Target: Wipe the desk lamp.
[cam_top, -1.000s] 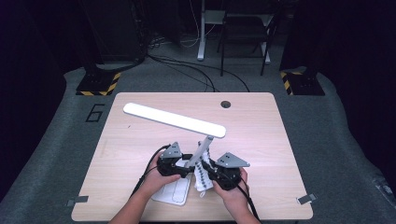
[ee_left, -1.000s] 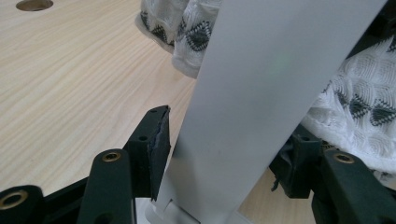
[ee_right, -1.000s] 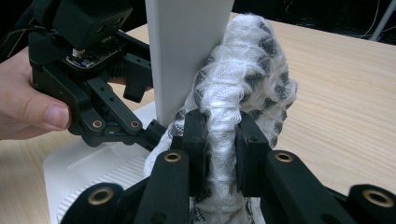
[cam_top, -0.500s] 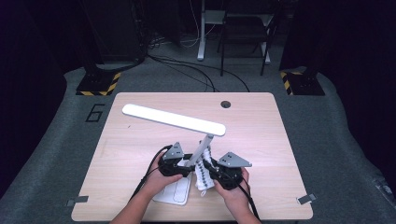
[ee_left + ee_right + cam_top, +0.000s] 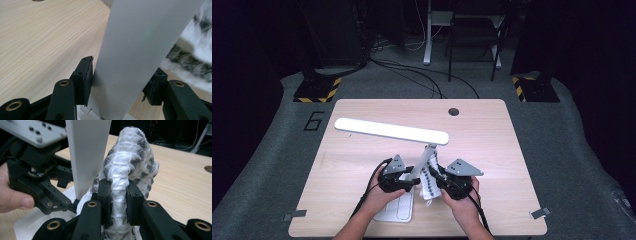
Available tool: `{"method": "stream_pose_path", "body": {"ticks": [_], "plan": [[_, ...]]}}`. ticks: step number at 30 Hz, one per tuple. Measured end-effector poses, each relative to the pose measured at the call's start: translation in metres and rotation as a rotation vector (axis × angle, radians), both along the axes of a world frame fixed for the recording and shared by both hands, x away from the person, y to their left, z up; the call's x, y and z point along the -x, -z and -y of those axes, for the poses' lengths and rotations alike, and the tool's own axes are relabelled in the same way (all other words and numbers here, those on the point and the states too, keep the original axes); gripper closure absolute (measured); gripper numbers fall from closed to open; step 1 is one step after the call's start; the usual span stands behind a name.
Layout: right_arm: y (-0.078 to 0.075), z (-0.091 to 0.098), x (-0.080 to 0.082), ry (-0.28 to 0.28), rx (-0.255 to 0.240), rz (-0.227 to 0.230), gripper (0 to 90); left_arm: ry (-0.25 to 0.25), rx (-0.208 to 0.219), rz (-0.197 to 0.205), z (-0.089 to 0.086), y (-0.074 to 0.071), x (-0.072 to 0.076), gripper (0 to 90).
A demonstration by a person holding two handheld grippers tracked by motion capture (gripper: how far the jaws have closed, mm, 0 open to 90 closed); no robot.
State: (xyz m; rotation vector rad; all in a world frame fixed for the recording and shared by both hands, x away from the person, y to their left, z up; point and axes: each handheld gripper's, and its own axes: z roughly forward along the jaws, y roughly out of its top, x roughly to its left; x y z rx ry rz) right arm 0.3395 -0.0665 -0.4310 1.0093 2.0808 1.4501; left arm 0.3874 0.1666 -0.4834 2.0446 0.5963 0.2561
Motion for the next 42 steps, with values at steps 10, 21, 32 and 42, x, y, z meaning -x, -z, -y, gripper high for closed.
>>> {"method": "stream_pose_path", "body": {"ticks": [10, 21, 32, 42], "plan": [[-0.036, 0.006, 0.009, -0.025, -0.015, 0.087, 76.8, 0.047, 0.069, 0.002, -0.007, 0.002, -0.003, 45.9], [-0.061, 0.015, 0.018, -0.031, -0.023, 0.151, 76.8, 0.047, 0.050, 0.036, -0.007, 0.000, 0.000, 49.3], [-0.077, 0.016, 0.013, -0.009, -0.019, 0.187, 76.9, 0.001, 0.054, 0.024, -0.003, 0.000, -0.002, 49.0], [-0.078, 0.015, 0.012, 0.007, -0.027, 0.196, 76.8, 0.013, 0.067, 0.002, -0.007, 0.000, -0.004, 46.5]]}}
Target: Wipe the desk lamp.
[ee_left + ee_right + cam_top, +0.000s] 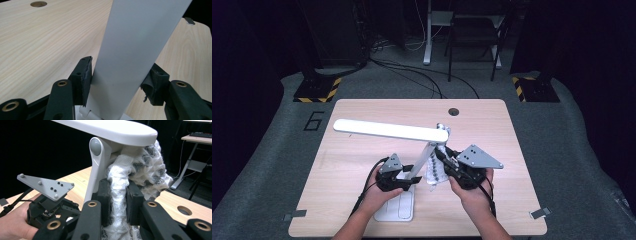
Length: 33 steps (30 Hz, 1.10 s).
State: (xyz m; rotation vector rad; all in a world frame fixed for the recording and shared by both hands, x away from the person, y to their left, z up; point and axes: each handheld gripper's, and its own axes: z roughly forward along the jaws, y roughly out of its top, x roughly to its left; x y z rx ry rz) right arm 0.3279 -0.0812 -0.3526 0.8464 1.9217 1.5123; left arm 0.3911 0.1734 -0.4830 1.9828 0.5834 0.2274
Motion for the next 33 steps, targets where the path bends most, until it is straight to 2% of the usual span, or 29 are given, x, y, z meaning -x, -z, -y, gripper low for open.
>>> {"method": "stream_pose_path", "body": {"ticks": [8, 10, 23, 30, 33], "plan": [[0.005, -0.002, -0.002, -0.009, 0.008, 0.004, 76.8, 0.012, 0.006, 0.007, -0.001, 0.001, 0.000, 47.8], [0.008, -0.004, -0.002, -0.011, 0.012, -0.003, 76.7, 0.010, -0.004, 0.019, 0.000, 0.001, 0.001, 48.4], [0.023, -0.012, 0.000, -0.024, 0.020, -0.033, 77.0, 0.004, -0.003, 0.017, 0.000, 0.001, 0.001, 48.6], [0.019, -0.006, 0.003, -0.057, 0.002, -0.027, 77.6, 0.002, -0.002, 0.013, 0.000, 0.001, 0.001, 48.6], [0.014, -0.003, 0.006, -0.065, -0.007, -0.004, 77.6, 0.002, -0.002, 0.014, 0.000, 0.001, 0.001, 48.6]]}}
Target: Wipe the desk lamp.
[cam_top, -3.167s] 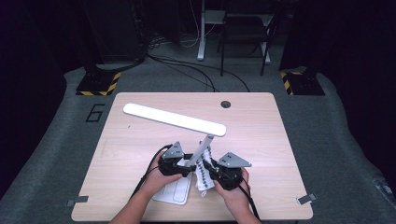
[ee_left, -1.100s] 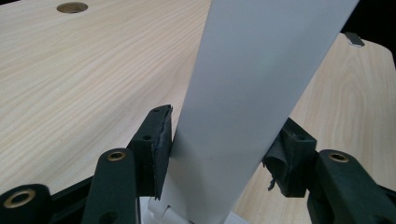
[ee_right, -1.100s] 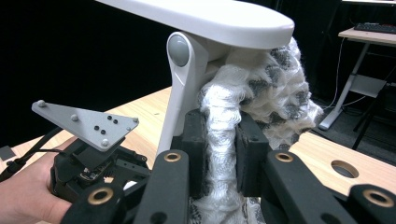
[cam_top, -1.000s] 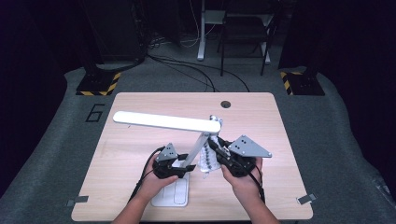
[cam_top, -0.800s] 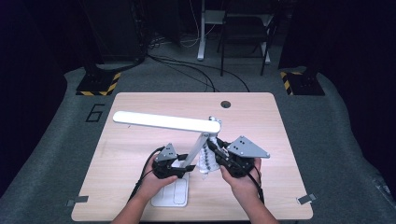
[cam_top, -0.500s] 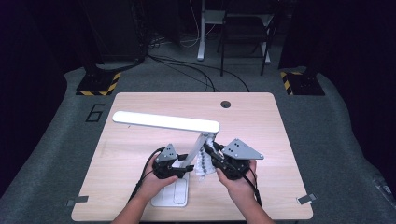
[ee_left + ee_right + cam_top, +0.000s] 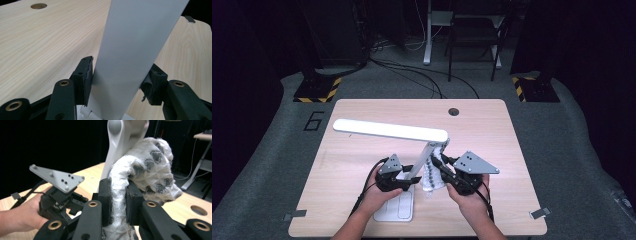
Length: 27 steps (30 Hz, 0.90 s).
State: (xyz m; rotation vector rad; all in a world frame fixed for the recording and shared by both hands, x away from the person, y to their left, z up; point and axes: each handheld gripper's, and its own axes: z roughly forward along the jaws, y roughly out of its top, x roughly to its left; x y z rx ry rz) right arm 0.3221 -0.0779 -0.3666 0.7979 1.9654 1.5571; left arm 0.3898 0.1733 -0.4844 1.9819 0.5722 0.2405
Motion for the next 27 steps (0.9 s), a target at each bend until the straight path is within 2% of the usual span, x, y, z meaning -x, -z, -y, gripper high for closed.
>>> {"method": "stream_pose_path", "body": {"ticks": [6, 13, 20, 22, 24, 27], "plan": [[-0.012, 0.004, 0.003, -0.002, -0.007, 0.034, 77.7, -0.011, -0.002, 0.006, 0.001, 0.000, 0.001, 48.7], [-0.010, 0.003, 0.002, -0.008, 0.010, 0.044, 77.7, -0.010, -0.003, 0.002, 0.001, 0.001, 0.000, 48.7], [-0.003, -0.002, 0.001, -0.024, 0.032, 0.022, 77.7, -0.007, -0.006, 0.004, 0.001, 0.001, 0.000, 48.7], [0.000, -0.003, 0.000, -0.034, 0.039, 0.001, 77.7, -0.011, 0.000, -0.004, 0.001, 0.001, 0.000, 48.7], [0.004, -0.005, 0.000, -0.040, 0.049, -0.008, 77.7, -0.006, -0.002, 0.004, 0.001, 0.001, 0.000, 48.7], [0.010, -0.007, -0.001, -0.044, 0.045, -0.020, 77.7, -0.009, 0.003, 0.001, 0.001, 0.002, 0.000, 48.7]]}}
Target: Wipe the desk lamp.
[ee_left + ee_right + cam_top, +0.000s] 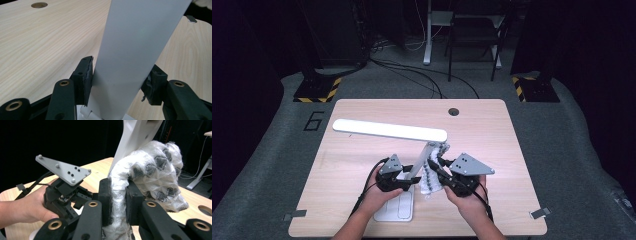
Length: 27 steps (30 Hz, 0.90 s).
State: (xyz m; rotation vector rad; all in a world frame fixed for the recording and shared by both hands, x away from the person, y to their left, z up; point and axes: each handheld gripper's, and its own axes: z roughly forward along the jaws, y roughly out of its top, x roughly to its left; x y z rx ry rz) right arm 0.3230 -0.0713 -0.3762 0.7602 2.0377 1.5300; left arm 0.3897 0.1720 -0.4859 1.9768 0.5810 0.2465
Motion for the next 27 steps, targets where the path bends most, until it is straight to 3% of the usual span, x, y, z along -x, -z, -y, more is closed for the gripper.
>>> {"method": "stream_pose_path", "body": {"ticks": [13, 18, 21, 27], "plan": [[0.014, -0.005, -0.002, -0.012, 0.003, -0.026, 77.7, 0.000, -0.003, 0.001, -0.001, 0.000, 0.000, 48.5], [0.021, -0.004, -0.003, -0.014, -0.007, -0.033, 77.7, 0.022, -0.007, -0.003, -0.005, 0.000, 0.000, 47.6], [0.024, -0.006, -0.004, -0.019, 0.000, -0.033, 77.7, 0.016, 0.003, -0.020, -0.009, 0.000, 0.001, 46.7], [0.026, -0.008, -0.004, -0.007, -0.001, -0.034, 77.4, 0.028, -0.032, -0.018, -0.018, -0.001, 0.005, 42.5]]}}
